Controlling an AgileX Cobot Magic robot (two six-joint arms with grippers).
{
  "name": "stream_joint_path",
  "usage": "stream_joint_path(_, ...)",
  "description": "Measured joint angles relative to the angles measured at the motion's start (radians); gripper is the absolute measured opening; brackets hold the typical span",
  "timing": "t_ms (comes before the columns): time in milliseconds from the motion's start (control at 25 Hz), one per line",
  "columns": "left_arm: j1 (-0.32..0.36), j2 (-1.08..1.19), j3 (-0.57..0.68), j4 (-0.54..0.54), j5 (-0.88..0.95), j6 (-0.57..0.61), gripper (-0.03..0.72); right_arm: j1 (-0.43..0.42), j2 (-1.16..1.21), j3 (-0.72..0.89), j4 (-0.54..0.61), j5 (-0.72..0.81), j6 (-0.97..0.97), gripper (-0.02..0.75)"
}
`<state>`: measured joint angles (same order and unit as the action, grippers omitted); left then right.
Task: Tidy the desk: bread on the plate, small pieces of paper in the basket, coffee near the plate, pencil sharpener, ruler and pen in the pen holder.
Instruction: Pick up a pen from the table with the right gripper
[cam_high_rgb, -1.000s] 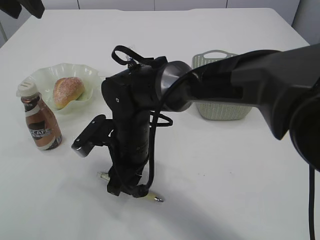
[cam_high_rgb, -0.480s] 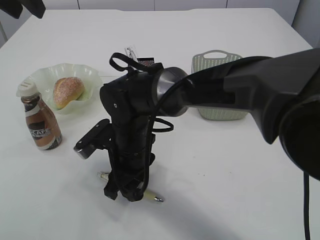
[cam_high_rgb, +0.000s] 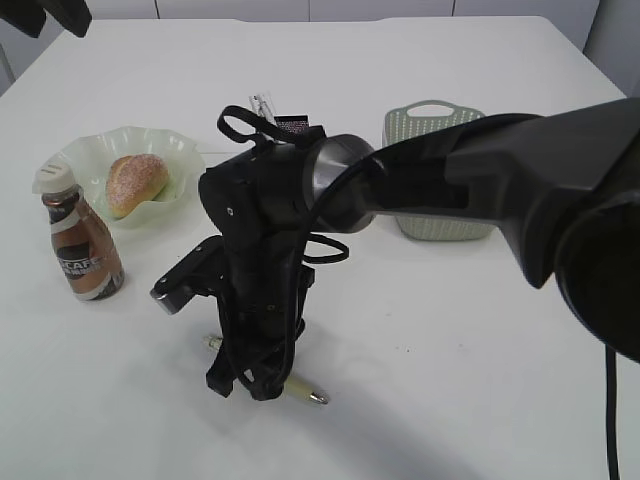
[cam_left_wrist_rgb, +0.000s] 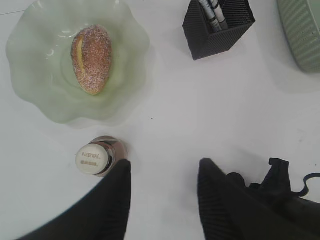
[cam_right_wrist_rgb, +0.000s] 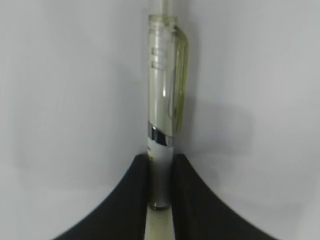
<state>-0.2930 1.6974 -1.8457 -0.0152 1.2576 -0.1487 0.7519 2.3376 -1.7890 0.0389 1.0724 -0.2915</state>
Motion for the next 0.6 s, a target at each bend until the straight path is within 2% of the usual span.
stream_joint_path(80,0.0,0.0,0.0,0.0,0.0,0.0,0.325,0.0,0.0,-0.001,0.0,0.007,0.02,0.066)
stream_joint_path(600,0.0,0.0,0.0,-0.012,0.0,0.0,0.325,0.0,0.024,-0.12,0.002,0.132,0.182,0.06)
